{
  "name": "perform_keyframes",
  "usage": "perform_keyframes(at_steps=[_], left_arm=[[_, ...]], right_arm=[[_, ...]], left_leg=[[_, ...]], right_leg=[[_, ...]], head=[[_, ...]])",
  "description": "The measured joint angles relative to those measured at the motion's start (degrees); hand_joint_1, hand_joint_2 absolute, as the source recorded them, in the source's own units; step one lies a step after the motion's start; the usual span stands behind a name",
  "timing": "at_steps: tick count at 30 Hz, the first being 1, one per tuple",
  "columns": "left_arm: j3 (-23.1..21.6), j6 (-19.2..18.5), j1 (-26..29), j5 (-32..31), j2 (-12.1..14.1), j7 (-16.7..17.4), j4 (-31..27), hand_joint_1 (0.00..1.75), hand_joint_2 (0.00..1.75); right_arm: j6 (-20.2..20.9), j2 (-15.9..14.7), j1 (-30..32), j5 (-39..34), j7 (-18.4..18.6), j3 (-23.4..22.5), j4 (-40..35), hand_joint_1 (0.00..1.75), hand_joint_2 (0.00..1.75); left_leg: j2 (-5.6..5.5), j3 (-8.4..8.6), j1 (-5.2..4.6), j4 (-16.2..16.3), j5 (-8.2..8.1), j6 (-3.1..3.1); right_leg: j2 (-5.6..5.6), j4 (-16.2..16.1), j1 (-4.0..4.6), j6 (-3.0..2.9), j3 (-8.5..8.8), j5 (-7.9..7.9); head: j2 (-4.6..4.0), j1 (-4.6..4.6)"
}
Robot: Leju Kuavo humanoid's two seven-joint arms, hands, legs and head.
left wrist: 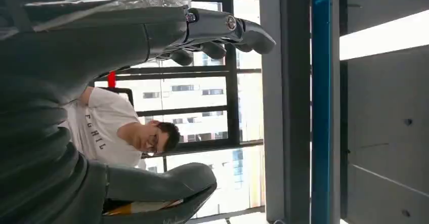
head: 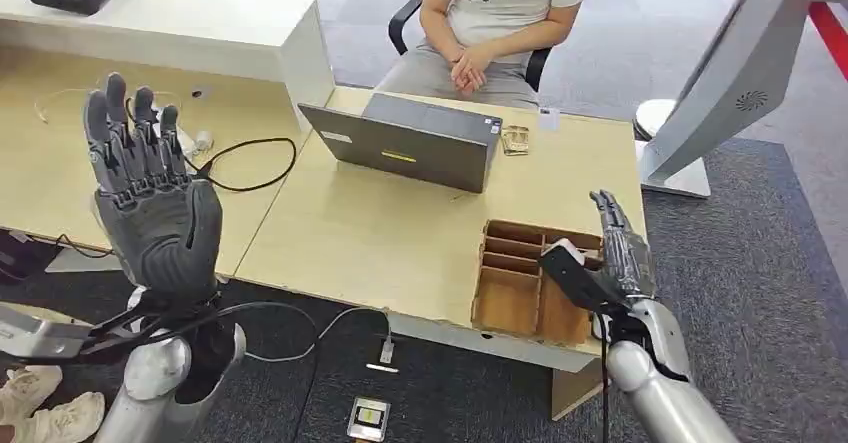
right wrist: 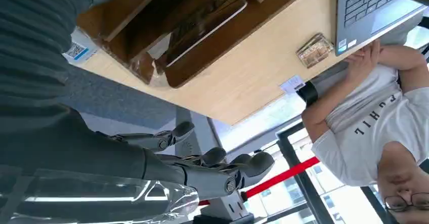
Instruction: Pass the card to the sensor for recognition and then transmit it.
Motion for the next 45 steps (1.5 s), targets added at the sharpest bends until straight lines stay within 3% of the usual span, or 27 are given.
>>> perform_keyframes(at_steps=[13,26,27,29,45], left_arm=[[0.0,0.39,0.1,-0.07,0.04,-0.02,-0.04,0.0,1.75],[0.0,1.0,0.15,-0.28,0.04,-0.39,-0.07,0.0,1.75],[0.0,1.0,0.16,-0.28,0.04,-0.42,-0.07,0.0,1.75],[0.0,1.0,0.17,-0.28,0.04,-0.44,-0.07,0.0,1.75],[-0.15,0.59,0.04,-0.26,0.04,-0.44,-0.04,0.0,1.75]], right_arm=[[1.79,-1.64,0.82,-0.61,-0.02,-0.65,-0.94,0.0,1.75],[4.37,0.94,1.35,0.26,-1.57,0.79,-1.31,0.02,1.75],[4.31,1.12,1.36,0.26,-1.62,0.92,-1.16,0.14,1.75],[4.26,1.29,1.36,0.24,-1.62,1.09,-0.76,1.75,1.75],[4.07,1.38,1.28,0.44,-0.53,1.44,1.11,1.75,1.75]], left_leg=[[0.0,-0.01,0.0,0.0,0.0,0.0],[-0.02,-0.02,0.01,-0.01,0.0,0.0],[-0.02,-0.02,0.01,-0.01,0.0,0.0],[-0.02,-0.03,0.01,-0.01,0.0,0.0],[-0.01,0.02,0.0,0.0,0.01,0.0]], right_leg=[[0.0,0.0,0.0,0.0,0.0,0.0],[-0.01,0.0,0.0,0.0,0.01,0.0],[-0.01,0.0,0.0,0.0,0.01,0.0],[-0.01,0.0,0.0,0.0,0.01,0.0],[-0.01,0.0,0.0,0.0,0.02,0.0]], head=[[0.0,0.0],[0.0,0.0],[0.0,0.02],[0.0,0.0],[0.0,0.0]])
